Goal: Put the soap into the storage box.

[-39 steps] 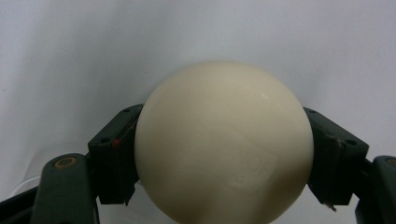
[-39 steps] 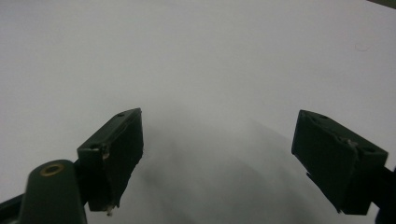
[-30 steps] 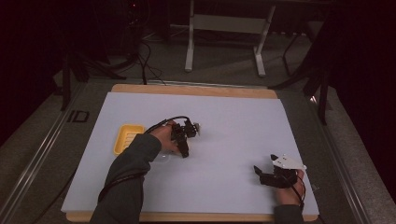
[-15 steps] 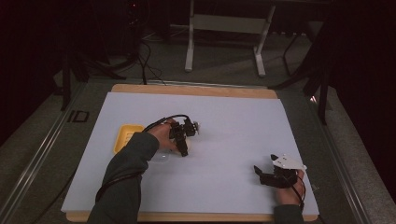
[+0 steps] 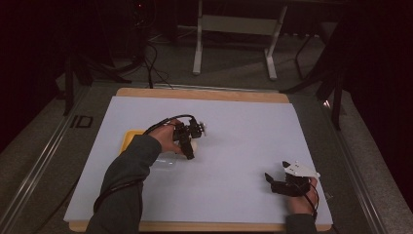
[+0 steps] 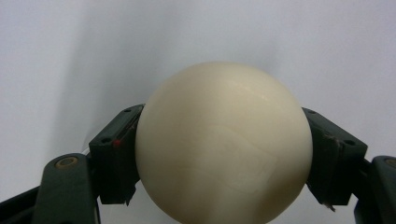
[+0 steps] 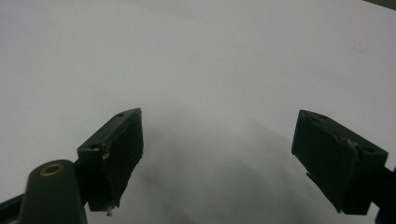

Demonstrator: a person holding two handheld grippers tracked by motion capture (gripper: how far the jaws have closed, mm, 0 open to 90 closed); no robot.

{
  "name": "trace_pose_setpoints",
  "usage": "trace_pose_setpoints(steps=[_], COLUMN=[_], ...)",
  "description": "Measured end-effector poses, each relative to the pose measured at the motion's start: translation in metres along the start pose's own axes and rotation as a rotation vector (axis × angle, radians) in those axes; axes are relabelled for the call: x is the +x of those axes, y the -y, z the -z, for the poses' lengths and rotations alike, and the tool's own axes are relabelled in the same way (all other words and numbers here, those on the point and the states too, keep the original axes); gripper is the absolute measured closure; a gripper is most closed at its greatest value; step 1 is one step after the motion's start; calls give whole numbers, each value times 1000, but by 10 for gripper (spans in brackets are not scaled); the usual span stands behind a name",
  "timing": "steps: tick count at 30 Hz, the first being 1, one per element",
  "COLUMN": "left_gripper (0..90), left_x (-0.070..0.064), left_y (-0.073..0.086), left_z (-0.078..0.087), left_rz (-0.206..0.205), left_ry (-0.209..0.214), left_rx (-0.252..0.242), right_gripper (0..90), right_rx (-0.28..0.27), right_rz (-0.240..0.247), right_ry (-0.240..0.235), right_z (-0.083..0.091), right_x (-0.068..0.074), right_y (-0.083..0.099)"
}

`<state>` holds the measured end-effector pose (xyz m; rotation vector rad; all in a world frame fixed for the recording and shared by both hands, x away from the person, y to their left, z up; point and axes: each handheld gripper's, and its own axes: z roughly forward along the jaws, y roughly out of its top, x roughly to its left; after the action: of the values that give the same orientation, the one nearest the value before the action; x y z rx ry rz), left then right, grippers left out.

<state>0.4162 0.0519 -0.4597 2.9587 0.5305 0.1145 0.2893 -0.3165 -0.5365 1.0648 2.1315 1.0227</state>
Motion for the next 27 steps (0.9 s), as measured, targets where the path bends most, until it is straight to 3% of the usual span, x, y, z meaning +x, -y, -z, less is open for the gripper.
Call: trace_pose_setpoints(steps=[27], left_gripper=[244], left_x=[10], left_y=[29], left_z=[30], left_rz=[41], left_ry=[-52], left_rx=[-13], right_gripper=[166], right_rx=[0], right_rz=[1], right_ry=[2], right_z=[0], right_x=[0], right_y=[0])
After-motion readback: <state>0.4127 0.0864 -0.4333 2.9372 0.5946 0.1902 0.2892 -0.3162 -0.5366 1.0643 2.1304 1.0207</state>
